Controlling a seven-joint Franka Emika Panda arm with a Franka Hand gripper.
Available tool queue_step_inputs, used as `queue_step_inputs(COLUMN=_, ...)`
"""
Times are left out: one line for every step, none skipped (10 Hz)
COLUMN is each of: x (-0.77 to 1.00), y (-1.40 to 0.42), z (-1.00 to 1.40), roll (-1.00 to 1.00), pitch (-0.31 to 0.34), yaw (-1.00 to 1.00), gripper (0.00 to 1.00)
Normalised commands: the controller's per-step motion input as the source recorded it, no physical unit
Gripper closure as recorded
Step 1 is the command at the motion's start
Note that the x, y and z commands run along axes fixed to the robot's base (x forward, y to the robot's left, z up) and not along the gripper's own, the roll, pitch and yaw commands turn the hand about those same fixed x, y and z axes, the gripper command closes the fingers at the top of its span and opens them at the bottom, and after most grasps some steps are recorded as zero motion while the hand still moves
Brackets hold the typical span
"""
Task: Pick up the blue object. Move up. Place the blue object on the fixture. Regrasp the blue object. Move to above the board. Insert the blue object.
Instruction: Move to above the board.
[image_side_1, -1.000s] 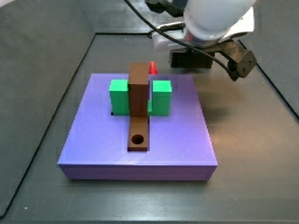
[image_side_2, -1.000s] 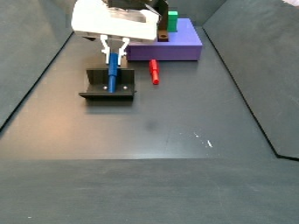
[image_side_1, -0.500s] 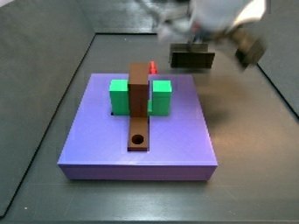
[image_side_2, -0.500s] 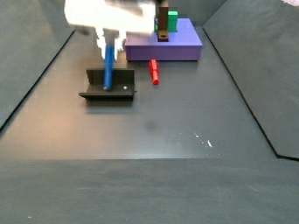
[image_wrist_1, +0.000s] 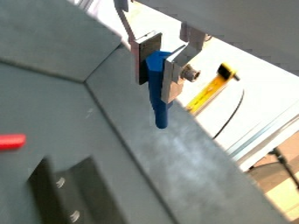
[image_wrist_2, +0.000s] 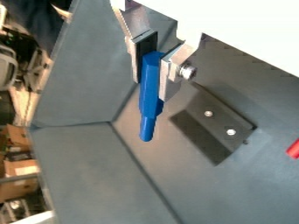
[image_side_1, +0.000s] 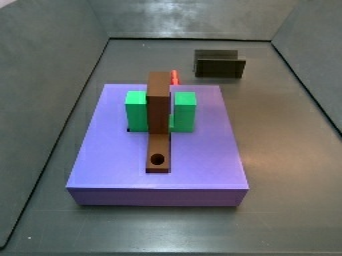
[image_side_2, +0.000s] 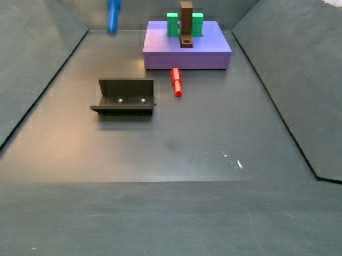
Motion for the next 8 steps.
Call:
queue_step_inputs(x=-0.04, y=-0.02, z=1.40, roll=-0.01, pitch=0.055, yaw=-0.02, gripper=1.00)
queue_step_inputs(x=0.00, y=-0.02, z=0.49, roll=-0.02, pitch=0.074, yaw=-0.01, gripper=1.00)
queue_step_inputs(x=-0.92, y=-1.40, z=0.21, roll=-1.00, pitch=0.187, yaw=-0.27, gripper=1.00)
queue_step_inputs(x=-0.92, y=-1.40, z=0.20, roll=-1.00, pitch=0.185, yaw=-0.26, gripper=1.00)
queue_step_inputs(x=-1.02, y=-1.40, z=0.22, roll=-1.00, pitch=0.181, yaw=-0.24, gripper=1.00)
queue_step_inputs(x=-1.01, y=-1.40, z=0.19, roll=-1.00, pitch=0.198, yaw=-0.23, gripper=1.00)
queue_step_inputs(x=-1.00, y=-1.40, z=0.20, roll=-1.00, pitch=0.208, yaw=-0.22, gripper=1.00)
queue_step_inputs(x=-0.60, y=-0.81, z=0.11, roll=-1.00, pitch=0.221, yaw=-0.19, gripper=1.00)
